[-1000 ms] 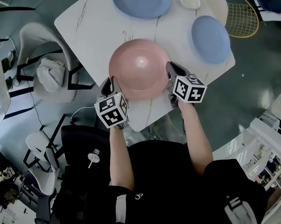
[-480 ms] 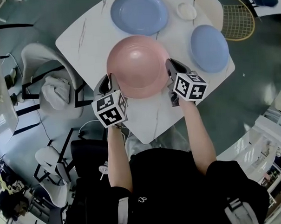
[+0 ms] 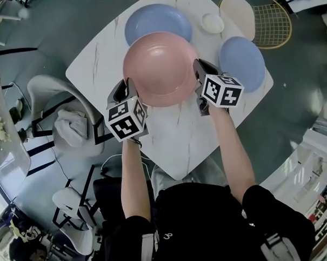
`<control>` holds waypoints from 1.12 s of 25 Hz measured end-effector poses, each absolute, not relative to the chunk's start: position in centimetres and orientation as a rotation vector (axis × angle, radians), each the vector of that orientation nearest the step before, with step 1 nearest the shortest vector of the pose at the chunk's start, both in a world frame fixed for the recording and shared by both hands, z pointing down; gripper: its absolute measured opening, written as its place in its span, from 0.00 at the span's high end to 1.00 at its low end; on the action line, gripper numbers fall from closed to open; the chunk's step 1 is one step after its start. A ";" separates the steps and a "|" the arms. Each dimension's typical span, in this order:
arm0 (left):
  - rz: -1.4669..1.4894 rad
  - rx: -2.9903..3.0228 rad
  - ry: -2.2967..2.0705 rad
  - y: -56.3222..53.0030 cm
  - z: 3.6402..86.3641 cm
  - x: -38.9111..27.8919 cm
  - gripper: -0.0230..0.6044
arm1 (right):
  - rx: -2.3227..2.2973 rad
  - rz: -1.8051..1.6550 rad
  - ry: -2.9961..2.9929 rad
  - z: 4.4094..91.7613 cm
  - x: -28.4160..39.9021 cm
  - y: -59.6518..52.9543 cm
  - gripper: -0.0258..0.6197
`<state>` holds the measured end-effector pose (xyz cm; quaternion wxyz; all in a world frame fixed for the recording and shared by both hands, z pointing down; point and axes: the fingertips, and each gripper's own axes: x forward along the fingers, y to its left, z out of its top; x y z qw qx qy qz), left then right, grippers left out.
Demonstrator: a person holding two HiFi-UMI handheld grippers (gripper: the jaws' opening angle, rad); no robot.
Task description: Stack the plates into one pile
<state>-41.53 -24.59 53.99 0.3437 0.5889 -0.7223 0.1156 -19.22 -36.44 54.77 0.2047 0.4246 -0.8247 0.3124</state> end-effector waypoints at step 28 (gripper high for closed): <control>0.440 1.675 -1.768 -41.3 56.7 -46.1 0.86 | 1.279 0.672 -2.198 56.5 -22.9 -50.3 0.90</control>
